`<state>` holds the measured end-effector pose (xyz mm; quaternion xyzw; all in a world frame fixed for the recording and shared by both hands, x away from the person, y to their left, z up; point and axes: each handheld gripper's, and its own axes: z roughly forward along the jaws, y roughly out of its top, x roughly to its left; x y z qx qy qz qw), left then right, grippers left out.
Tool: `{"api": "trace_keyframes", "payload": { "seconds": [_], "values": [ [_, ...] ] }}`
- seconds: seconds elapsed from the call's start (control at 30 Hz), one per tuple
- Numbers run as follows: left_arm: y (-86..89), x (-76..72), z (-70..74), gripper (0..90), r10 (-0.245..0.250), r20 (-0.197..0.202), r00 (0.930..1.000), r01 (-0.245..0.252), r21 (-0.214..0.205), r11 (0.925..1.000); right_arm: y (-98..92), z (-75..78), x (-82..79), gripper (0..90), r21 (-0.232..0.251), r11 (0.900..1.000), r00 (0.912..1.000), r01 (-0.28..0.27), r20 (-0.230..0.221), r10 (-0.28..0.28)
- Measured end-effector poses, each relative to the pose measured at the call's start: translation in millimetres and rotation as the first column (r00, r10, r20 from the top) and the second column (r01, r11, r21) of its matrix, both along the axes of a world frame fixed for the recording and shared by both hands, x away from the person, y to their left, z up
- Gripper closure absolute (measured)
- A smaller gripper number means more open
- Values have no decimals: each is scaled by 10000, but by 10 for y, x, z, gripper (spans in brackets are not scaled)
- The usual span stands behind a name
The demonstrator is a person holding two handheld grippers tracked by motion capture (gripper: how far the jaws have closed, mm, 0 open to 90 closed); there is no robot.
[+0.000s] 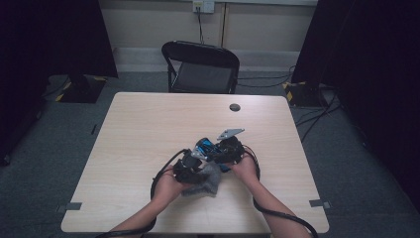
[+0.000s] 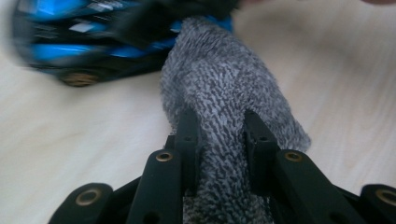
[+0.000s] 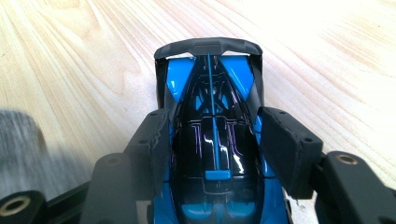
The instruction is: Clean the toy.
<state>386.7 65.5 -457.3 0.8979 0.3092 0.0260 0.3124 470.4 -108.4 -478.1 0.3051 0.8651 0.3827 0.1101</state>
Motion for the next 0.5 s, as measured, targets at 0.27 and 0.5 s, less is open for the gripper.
{"api": "trace_keyframes", "payload": {
  "seconds": [0.27,0.5],
  "values": [
    [-193,41,-70,719,-303,-2,9995,303,56,9995,-1,0,-2,434,-9,10000,10000,-5,7,5],
    [-105,202,-112,710,278,-251,9993,-283,-220,9994,-4,1,-5,434,-30,10000,10000,-9,20,9]
  ]
}}
